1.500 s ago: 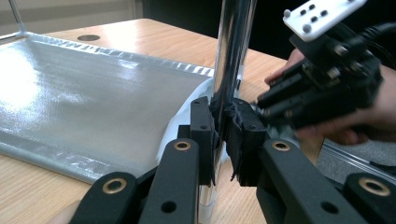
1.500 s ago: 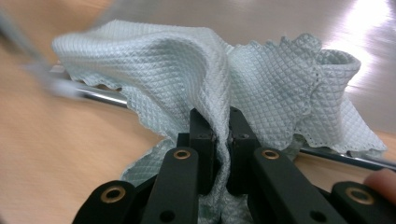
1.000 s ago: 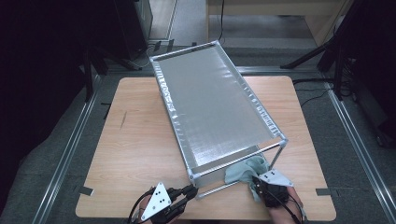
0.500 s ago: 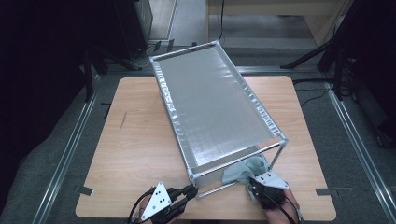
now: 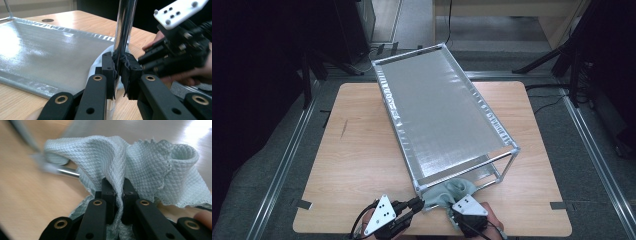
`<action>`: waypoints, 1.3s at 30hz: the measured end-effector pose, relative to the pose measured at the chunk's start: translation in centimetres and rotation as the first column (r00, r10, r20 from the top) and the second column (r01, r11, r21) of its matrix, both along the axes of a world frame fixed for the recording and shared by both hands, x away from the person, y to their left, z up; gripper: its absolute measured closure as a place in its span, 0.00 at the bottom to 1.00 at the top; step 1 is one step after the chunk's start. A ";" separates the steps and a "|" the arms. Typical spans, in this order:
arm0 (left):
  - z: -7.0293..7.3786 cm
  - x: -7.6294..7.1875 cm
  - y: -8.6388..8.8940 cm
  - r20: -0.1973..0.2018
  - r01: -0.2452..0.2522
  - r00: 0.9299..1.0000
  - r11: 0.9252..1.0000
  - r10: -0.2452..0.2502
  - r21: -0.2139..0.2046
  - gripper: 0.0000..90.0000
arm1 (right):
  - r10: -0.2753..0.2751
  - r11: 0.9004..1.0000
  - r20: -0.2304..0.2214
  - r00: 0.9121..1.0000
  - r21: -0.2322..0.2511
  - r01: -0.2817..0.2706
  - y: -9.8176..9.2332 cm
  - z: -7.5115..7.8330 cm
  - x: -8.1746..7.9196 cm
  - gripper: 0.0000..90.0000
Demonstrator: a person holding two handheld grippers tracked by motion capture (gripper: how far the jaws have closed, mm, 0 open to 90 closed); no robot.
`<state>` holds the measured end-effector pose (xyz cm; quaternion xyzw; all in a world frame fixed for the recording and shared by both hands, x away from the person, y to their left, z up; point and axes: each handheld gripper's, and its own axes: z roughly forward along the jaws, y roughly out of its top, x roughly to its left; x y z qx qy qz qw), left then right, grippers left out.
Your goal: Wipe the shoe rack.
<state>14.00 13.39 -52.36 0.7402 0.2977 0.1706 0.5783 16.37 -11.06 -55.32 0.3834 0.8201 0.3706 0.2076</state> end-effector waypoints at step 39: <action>0.0 1.7 3.5 0.004 -0.135 0.991 0.991 0.135 -0.001 0.91 | -0.489 0.872 0.090 0.868 0.085 0.483 -19.3 5.1 4.1 0.94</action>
